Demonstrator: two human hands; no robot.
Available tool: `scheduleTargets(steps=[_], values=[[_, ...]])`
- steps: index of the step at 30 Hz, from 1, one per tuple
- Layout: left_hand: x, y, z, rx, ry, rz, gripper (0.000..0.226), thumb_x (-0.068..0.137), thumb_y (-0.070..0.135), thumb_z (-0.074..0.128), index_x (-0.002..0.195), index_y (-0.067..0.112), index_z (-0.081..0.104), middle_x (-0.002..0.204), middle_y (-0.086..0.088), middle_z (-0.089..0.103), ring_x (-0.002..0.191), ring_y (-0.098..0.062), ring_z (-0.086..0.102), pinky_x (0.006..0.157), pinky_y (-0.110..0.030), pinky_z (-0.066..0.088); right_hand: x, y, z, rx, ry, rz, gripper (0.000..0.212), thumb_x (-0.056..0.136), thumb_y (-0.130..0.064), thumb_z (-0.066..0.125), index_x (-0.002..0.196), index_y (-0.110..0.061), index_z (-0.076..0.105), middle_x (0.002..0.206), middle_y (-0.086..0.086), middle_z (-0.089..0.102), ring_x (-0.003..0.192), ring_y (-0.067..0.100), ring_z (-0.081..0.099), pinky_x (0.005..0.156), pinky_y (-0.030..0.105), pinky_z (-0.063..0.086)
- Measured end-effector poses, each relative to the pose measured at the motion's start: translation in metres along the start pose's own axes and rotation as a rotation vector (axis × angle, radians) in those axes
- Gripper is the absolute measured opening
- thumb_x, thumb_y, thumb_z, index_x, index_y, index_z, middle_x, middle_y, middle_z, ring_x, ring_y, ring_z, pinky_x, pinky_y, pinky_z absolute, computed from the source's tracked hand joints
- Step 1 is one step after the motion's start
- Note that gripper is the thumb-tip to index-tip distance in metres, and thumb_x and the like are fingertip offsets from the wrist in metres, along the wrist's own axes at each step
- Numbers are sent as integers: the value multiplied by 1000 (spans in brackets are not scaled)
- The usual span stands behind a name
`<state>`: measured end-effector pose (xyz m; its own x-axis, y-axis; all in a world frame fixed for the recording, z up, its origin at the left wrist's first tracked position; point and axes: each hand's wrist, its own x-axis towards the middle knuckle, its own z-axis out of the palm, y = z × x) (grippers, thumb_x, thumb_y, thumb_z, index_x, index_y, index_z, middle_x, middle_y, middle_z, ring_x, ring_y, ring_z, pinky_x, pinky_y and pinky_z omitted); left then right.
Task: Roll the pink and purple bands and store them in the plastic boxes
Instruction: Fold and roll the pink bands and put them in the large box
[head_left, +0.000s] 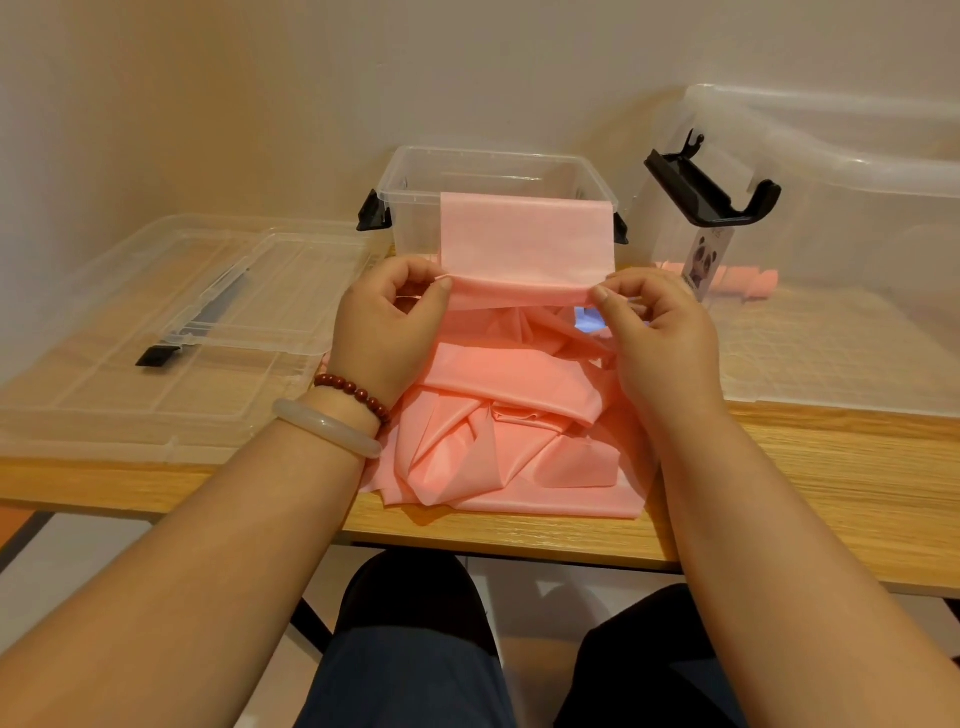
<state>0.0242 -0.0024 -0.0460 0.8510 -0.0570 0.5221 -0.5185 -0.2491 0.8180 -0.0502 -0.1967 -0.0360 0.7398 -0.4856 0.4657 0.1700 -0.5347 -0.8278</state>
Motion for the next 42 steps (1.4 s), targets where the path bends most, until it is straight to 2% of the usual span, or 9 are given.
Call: scheduleTargets(steps=[2, 4, 9, 15, 20, 26, 29, 35, 42], values=[[0, 0, 0, -30, -5, -10, 7, 90, 13, 63, 92, 19, 64, 88, 0, 66, 83, -12, 62, 78, -22, 52, 0, -1, 0, 27, -27, 41, 10, 94, -22, 63, 85, -28, 64, 87, -8, 65, 82, 7, 62, 76, 35, 56], [0, 1, 0, -59, -10, -21, 13, 88, 13, 63, 94, 24, 60, 86, -7, 65, 82, -20, 64, 78, -29, 54, 1, -5, 0, 38, -47, 44, 15, 94, -22, 63, 86, -34, 60, 81, -6, 65, 80, 13, 65, 73, 42, 58], [0, 3, -1, -59, -20, -26, 13, 90, 10, 63, 96, 21, 65, 91, -2, 67, 86, -16, 65, 81, -30, 55, 6, -11, -3, 46, -70, 41, 10, 89, -23, 71, 81, -28, 67, 80, 3, 67, 77, 19, 64, 69, 36, 56], [0, 3, -1, -53, -44, -10, 19, 90, 12, 65, 108, 21, 67, 93, 13, 64, 83, 9, 60, 81, -13, 50, 3, 2, -3, 53, -68, 38, 11, 90, -17, 67, 96, -26, 70, 88, -14, 66, 82, 1, 62, 74, 23, 55], [2, -1, -1, 0, -28, 33, 14, 91, 12, 62, 97, 23, 69, 93, 9, 66, 86, 3, 59, 78, -12, 48, 4, 4, -2, -39, -66, -61, 13, 90, -19, 68, 84, -31, 67, 96, -9, 61, 86, -11, 53, 72, 8, 44], [0, -4, 2, -9, -33, 44, 12, 90, 16, 63, 100, 22, 67, 85, 9, 62, 79, -1, 58, 76, -16, 49, 0, 3, -3, 51, -51, 11, 13, 92, -18, 65, 89, -31, 63, 82, -7, 66, 79, 9, 66, 76, 41, 57], [0, -3, 2, -44, -25, 36, 18, 86, 20, 61, 103, 27, 63, 82, 1, 59, 78, -9, 58, 75, -21, 49, 1, 3, -4, 40, -48, -5, 15, 91, -17, 67, 84, -30, 66, 84, -7, 67, 78, 8, 63, 76, 33, 55], [-2, 2, 1, -16, -30, 20, 16, 89, 10, 64, 97, 23, 68, 88, 15, 65, 79, 7, 59, 75, -12, 49, 3, 7, -5, 31, -77, -8, 17, 89, -15, 70, 97, -30, 67, 92, -16, 64, 86, 0, 61, 81, 24, 55], [1, -5, 5, 63, 6, 77, 12, 84, 12, 59, 92, 19, 66, 96, -3, 66, 82, -5, 59, 75, -9, 44, 4, 6, -3, -66, -63, -123, 12, 91, -15, 67, 89, -27, 67, 103, -3, 58, 87, -18, 49, 72, 0, 37]])
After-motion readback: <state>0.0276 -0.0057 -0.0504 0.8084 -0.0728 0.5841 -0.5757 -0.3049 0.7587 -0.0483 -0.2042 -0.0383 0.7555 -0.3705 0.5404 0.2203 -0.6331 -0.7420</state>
